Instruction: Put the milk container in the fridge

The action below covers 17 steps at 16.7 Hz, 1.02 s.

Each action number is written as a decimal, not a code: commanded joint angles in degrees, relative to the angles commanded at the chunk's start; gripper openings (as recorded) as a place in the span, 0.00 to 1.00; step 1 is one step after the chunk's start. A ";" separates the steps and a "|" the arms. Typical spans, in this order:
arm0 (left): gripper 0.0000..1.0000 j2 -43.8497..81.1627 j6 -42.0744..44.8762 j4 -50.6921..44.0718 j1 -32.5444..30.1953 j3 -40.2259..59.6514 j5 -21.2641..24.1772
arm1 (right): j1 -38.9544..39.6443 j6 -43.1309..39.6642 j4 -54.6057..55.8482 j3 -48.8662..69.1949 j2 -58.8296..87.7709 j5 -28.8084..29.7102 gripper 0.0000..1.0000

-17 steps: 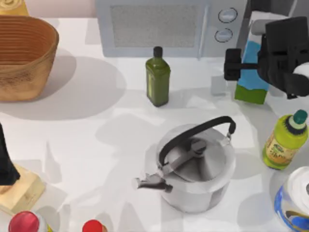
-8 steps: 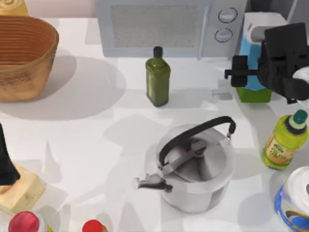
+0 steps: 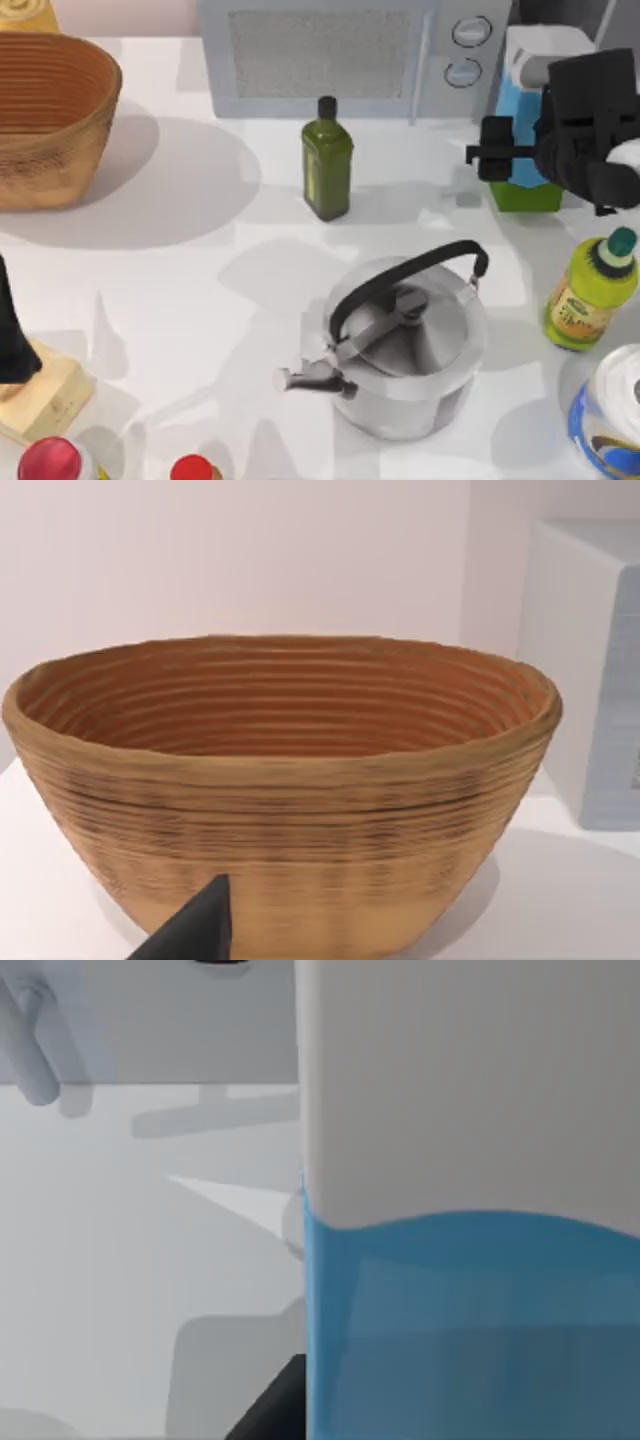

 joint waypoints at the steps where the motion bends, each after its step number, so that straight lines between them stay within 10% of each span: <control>1: 1.00 0.00 0.00 0.00 0.00 0.00 0.00 | 0.00 0.00 0.00 0.00 0.00 0.00 0.00; 9: 1.00 0.00 0.00 0.00 0.00 0.00 0.00 | 0.28 -0.03 -2.25 2.91 -1.15 -0.08 0.00; 17: 1.00 0.00 0.00 0.00 0.00 0.00 0.00 | 0.45 0.01 -27.91 18.42 -8.04 -0.64 0.00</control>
